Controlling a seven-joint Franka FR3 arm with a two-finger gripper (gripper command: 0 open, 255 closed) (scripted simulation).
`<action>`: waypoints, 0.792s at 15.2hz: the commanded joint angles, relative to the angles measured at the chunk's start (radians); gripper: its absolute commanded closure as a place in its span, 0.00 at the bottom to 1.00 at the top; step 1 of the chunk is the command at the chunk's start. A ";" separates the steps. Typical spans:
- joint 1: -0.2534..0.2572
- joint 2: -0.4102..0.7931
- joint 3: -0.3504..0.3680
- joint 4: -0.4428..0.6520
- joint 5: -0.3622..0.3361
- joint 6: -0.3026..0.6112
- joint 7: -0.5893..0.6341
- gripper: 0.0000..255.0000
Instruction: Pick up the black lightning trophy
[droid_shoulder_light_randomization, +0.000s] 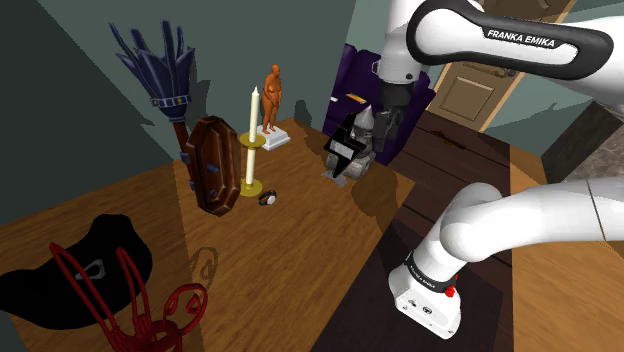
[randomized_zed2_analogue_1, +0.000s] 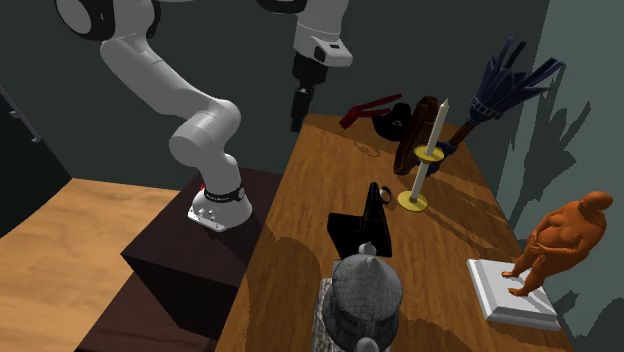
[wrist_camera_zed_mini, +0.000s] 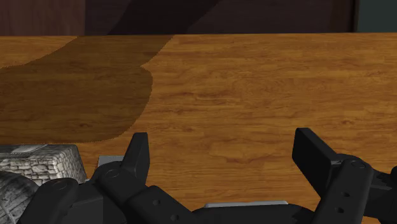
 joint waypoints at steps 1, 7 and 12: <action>0.000 0.000 0.000 0.000 0.000 0.000 0.000 0.00; -0.026 0.071 -0.115 -0.062 -0.080 0.201 -0.153 0.00; -0.043 0.179 -0.211 -0.070 -0.122 0.373 -0.279 0.00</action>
